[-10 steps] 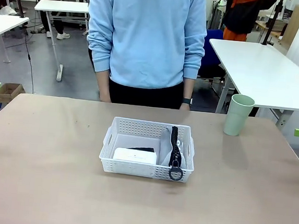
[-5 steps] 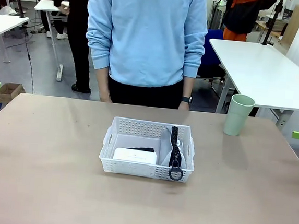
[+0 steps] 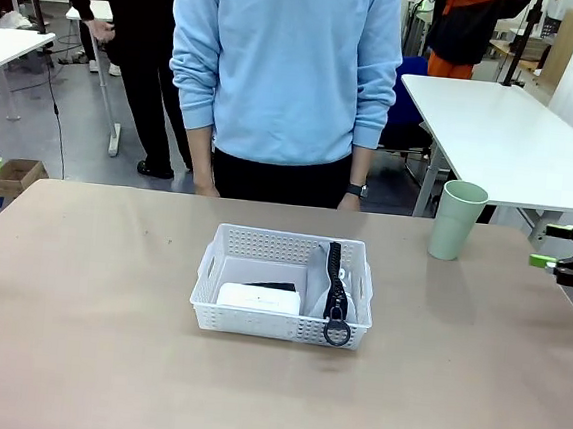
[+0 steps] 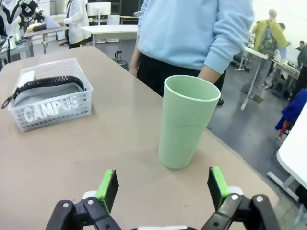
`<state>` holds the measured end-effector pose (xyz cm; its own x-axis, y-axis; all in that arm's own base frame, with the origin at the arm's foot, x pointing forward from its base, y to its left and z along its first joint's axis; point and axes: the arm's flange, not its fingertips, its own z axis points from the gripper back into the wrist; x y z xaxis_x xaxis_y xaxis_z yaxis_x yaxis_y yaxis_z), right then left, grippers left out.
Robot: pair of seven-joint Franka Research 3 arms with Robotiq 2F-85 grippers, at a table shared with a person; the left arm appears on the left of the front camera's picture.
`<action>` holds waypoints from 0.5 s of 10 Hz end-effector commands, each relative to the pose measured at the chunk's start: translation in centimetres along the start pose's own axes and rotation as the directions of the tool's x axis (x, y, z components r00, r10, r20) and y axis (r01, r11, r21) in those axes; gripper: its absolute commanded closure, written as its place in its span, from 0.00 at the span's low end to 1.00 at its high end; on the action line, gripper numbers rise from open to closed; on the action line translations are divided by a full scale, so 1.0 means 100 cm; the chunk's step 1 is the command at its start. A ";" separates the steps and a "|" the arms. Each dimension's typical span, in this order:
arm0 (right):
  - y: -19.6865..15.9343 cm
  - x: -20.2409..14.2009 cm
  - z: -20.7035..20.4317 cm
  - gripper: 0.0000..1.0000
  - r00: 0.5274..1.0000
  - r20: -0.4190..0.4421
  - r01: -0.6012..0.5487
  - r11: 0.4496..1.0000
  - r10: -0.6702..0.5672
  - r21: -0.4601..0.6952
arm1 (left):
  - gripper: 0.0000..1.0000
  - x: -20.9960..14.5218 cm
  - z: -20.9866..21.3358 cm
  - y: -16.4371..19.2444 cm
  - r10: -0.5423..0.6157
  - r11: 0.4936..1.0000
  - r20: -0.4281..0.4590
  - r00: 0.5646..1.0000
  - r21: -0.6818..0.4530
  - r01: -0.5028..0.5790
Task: Efficiently arrange items inside the basket to fit them all.
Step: Pick up the Reusable plastic cup and place it inside the Organizing basket.
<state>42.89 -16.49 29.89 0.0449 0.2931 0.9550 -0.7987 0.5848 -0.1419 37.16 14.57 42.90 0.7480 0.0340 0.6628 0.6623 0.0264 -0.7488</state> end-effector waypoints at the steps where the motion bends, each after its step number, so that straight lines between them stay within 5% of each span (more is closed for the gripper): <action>1: -0.016 -0.012 -0.032 0.00 0.997 0.025 -0.075 0.997 0.075 0.001 | 0.00 -0.002 -0.002 -0.003 -0.007 1.000 0.001 1.000 -0.004 0.007; 5: -0.034 -0.034 -0.098 0.00 0.997 0.004 -0.080 0.997 0.080 -0.002 | 0.00 -0.002 -0.002 -0.003 -0.007 1.000 0.001 1.000 -0.004 0.007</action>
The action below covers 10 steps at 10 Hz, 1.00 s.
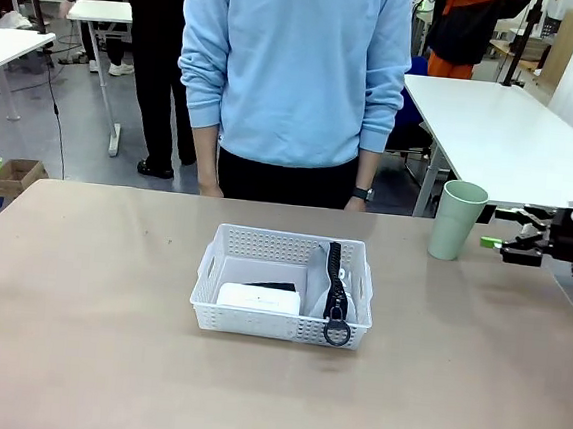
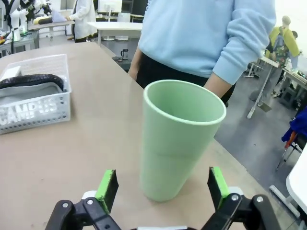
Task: Efficiently arrange items inside the basket to fit them all.
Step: Pick up the Reusable plastic cup and place it inside the Organizing basket.
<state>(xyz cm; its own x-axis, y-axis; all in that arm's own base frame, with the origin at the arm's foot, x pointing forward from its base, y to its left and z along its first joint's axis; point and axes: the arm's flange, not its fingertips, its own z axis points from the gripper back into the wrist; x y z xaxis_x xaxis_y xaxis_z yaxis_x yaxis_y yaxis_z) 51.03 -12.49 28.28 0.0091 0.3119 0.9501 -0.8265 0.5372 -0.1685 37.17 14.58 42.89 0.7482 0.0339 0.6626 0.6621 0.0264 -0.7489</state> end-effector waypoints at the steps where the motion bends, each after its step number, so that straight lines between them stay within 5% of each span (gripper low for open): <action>1: 0.003 -0.039 -0.022 0.00 1.000 -0.005 0.005 1.000 -0.005 -0.020 | 0.00 -0.002 -0.002 -0.003 -0.007 1.000 0.001 1.000 -0.004 0.007; 4: 0.000 -0.046 -0.021 0.00 0.995 -0.055 0.090 0.996 -0.088 0.026 | 0.00 -0.002 -0.002 -0.003 -0.007 1.000 0.001 1.000 -0.004 0.007; 10: -0.010 -0.061 -0.042 0.00 0.988 0.011 0.153 0.986 -0.153 0.060 | 0.00 -0.002 -0.002 -0.003 -0.007 1.000 0.001 1.000 -0.004 0.007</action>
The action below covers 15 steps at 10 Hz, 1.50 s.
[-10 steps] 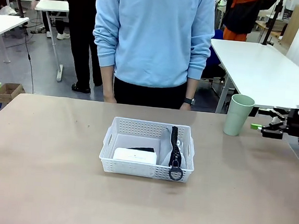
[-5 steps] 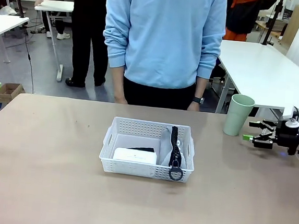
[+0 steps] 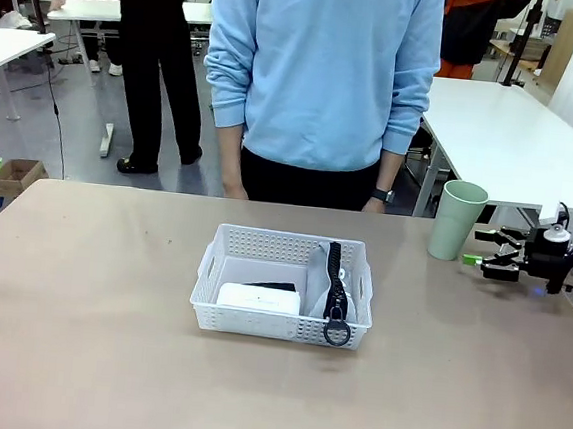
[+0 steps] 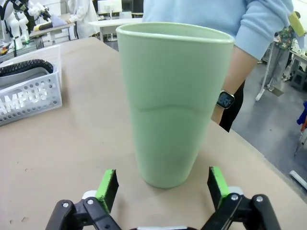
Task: Efficiently arrange items inside the basket to fit them all.
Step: Pick up the Reusable plastic cup and place it inside the Organizing basket.
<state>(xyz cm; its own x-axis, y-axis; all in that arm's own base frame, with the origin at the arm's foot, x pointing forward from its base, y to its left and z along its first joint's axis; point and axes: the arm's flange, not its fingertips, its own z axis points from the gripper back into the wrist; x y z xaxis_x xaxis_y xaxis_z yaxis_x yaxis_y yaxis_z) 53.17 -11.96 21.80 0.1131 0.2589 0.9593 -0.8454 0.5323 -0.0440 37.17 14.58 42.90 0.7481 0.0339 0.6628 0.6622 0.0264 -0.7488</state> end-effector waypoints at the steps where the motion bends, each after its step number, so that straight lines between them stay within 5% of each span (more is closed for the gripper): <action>1: -0.009 -0.001 -0.013 0.00 0.998 0.039 0.048 0.998 -0.049 0.027 | 0.00 -0.002 -0.002 -0.003 -0.007 1.000 0.001 1.000 -0.004 0.007; 15: -0.009 0.020 -0.068 0.00 0.973 0.195 0.089 0.981 -0.123 0.173 | 0.00 -0.002 -0.002 -0.003 -0.007 1.000 0.001 1.000 -0.004 0.007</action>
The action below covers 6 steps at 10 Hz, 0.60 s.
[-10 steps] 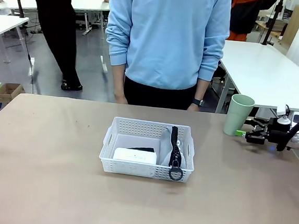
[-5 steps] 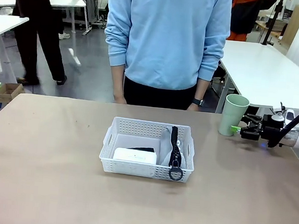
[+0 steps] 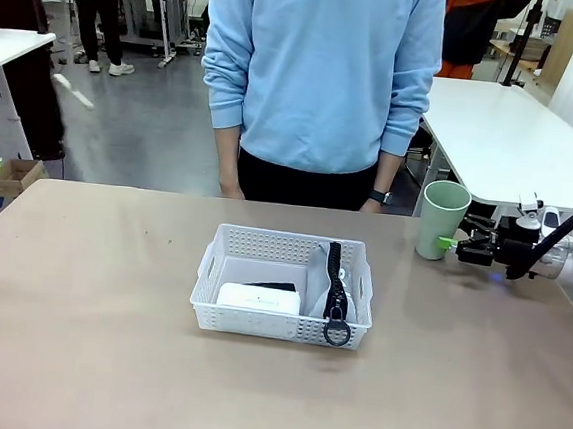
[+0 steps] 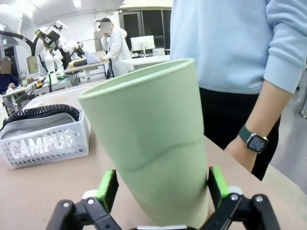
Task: Efficiently arrange items inside the basket to fit them all.
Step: Pick up the Reusable plastic cup and place it inside the Organizing basket.
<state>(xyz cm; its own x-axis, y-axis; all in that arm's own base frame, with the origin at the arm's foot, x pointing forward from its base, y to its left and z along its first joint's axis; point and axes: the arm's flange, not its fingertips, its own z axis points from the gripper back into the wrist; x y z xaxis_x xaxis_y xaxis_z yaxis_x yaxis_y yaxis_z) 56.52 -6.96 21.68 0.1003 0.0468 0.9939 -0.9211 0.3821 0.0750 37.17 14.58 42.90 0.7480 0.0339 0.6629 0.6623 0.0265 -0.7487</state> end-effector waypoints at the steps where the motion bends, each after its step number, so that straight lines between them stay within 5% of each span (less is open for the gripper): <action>1: -0.010 0.003 -0.010 0.00 1.000 0.010 0.019 0.999 -0.019 -0.027 | 0.00 -0.002 -0.002 -0.003 -0.007 1.000 0.001 1.000 -0.004 0.007; 6: -0.013 0.003 -0.011 0.00 1.000 0.007 0.010 1.000 -0.010 -0.021 | 0.00 -0.002 -0.002 -0.003 -0.007 1.000 0.001 1.000 -0.004 0.007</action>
<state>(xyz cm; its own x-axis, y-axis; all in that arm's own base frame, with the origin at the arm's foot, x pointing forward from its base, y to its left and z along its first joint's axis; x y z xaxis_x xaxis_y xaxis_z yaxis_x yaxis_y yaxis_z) 57.21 -6.79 21.54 0.0947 0.0448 0.9945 -0.9197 0.3864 0.0701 37.17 14.57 42.90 0.7480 0.0339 0.6629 0.6623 0.0264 -0.7487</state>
